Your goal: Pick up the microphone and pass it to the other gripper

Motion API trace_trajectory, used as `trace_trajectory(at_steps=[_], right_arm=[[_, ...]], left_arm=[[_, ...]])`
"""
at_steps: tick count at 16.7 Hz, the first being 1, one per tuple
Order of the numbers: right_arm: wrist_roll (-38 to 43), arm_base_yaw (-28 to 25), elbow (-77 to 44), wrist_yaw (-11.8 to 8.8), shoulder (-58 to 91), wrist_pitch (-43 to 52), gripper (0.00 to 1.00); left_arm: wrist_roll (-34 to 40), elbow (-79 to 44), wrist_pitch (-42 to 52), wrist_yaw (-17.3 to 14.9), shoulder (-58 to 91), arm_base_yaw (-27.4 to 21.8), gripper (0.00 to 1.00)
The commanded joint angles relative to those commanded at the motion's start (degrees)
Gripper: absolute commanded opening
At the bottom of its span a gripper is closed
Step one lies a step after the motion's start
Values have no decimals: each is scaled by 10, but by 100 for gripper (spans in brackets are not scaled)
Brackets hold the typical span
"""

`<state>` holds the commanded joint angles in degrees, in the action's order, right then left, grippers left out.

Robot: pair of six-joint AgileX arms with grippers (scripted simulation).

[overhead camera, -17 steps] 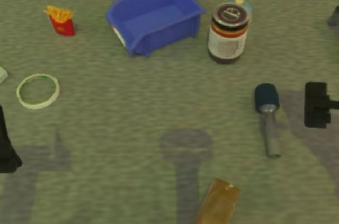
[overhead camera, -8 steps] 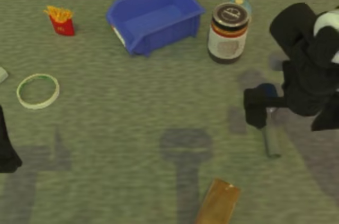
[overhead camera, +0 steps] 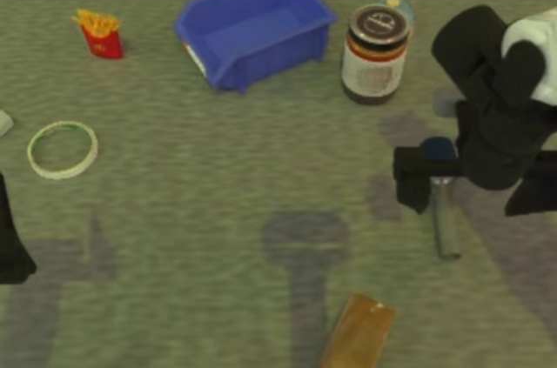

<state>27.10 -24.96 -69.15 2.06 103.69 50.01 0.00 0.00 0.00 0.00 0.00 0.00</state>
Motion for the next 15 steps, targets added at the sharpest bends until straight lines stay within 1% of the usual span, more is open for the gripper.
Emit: trace_trajectory(at_steps=[3, 9, 11, 15], right_arm=[[-1, 0, 15, 0, 26, -39, 100], [-2, 2, 67, 1, 116, -184, 100], [-3, 2, 74, 1, 131, -205, 100], [-3, 2, 75, 1, 132, -206, 100]], left_arm=[[0, 0, 0, 0, 0, 0, 100], [0, 0, 0, 0, 0, 0, 100], [0, 0, 0, 0, 0, 0, 100], [0, 0, 0, 0, 0, 0, 100]])
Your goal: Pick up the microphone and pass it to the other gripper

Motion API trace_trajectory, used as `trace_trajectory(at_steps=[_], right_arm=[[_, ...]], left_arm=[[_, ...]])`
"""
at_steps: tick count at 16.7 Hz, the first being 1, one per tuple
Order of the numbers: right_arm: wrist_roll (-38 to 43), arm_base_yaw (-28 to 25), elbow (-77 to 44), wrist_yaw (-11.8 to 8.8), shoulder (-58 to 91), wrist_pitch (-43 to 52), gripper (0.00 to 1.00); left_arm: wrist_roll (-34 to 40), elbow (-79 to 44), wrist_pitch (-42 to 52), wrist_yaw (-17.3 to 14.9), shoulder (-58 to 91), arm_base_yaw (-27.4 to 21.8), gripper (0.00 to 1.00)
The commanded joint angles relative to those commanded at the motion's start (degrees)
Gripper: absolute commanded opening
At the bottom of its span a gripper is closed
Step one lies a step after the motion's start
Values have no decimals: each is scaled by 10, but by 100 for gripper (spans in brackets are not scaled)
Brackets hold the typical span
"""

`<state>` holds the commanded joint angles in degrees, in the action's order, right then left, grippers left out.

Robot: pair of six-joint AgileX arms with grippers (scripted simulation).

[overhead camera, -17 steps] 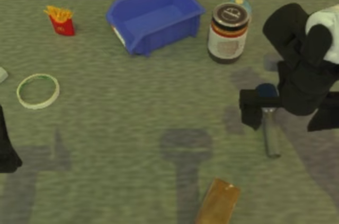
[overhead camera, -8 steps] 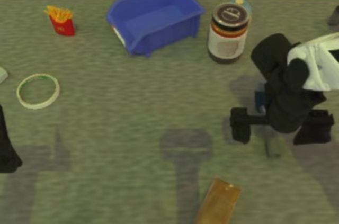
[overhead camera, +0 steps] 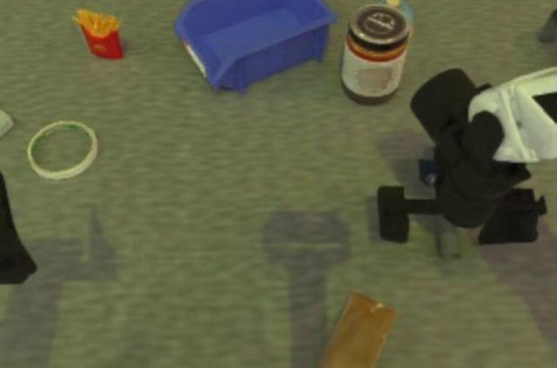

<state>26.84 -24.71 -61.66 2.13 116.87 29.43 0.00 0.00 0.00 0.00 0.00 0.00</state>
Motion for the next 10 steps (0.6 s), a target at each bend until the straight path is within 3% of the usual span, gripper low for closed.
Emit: trace_trajectory(at_steps=[10], right_arm=[[0, 0, 0, 0, 0, 0, 25]], left_arm=[[0, 0, 0, 0, 0, 0, 100]])
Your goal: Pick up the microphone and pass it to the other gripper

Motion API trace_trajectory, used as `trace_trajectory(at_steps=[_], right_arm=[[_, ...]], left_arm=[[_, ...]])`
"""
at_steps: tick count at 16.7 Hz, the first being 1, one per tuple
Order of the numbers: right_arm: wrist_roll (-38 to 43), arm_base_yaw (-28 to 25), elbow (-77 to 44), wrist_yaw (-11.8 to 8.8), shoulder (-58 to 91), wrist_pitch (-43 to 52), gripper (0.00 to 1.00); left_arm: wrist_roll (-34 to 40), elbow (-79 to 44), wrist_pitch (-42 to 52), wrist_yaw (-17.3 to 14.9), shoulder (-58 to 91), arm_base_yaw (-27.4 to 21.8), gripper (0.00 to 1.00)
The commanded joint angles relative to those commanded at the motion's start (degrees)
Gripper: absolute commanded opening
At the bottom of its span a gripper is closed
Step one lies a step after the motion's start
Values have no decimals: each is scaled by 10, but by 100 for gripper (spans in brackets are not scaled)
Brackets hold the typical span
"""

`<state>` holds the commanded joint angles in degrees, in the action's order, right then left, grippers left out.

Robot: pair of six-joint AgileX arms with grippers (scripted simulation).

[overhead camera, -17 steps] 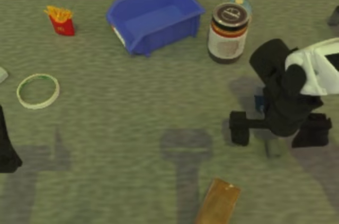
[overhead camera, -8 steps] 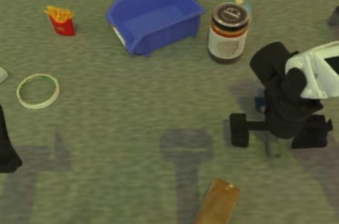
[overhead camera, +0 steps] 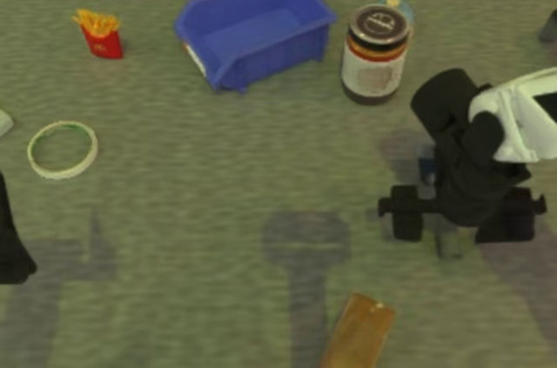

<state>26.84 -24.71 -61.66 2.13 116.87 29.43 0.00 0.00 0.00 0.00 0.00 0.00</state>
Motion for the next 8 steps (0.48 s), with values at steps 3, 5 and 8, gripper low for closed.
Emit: trace_trajectory(at_steps=[3, 5, 8], right_arm=[[0, 0, 0, 0, 0, 0, 2], [0, 0, 0, 0, 0, 0, 0], [0, 0, 0, 0, 0, 0, 0]], left_arm=[[0, 0, 0, 0, 0, 0, 100], [0, 0, 0, 0, 0, 0, 100], [0, 0, 0, 0, 0, 0, 100]])
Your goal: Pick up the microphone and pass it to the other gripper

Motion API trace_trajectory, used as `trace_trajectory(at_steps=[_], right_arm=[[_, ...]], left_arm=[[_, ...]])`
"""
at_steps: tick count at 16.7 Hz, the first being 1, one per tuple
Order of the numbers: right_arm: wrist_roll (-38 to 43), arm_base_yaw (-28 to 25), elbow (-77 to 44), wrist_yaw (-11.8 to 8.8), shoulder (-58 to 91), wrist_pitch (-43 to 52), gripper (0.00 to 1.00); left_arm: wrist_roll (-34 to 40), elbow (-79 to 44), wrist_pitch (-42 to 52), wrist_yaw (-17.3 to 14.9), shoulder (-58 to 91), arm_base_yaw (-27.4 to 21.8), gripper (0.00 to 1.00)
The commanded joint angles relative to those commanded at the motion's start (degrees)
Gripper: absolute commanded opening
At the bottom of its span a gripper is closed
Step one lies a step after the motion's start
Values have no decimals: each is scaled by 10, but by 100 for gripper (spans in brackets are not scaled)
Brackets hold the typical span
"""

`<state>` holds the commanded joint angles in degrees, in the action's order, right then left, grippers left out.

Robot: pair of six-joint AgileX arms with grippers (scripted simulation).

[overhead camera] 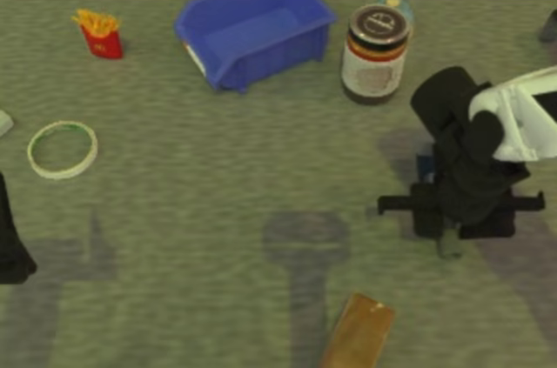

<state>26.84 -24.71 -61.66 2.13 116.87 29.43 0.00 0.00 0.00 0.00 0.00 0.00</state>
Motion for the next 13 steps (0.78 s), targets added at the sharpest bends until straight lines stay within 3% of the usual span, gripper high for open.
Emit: trace_trajectory(at_steps=[3, 4, 6, 9, 13], right_arm=[[0, 0, 0, 0, 0, 0, 0], [-10, 0, -9, 15, -27, 16, 0], [-12, -1, -8, 13, -28, 9, 0], [-29, -2, 4, -3, -38, -45, 0], [-69, -3, 38, -42, -66, -187, 0]], left_arm=[[0, 0, 0, 0, 0, 0, 100], [0, 0, 0, 0, 0, 0, 100], [0, 0, 0, 0, 0, 0, 100], [0, 0, 0, 0, 0, 0, 100], [0, 0, 0, 0, 0, 0, 100]])
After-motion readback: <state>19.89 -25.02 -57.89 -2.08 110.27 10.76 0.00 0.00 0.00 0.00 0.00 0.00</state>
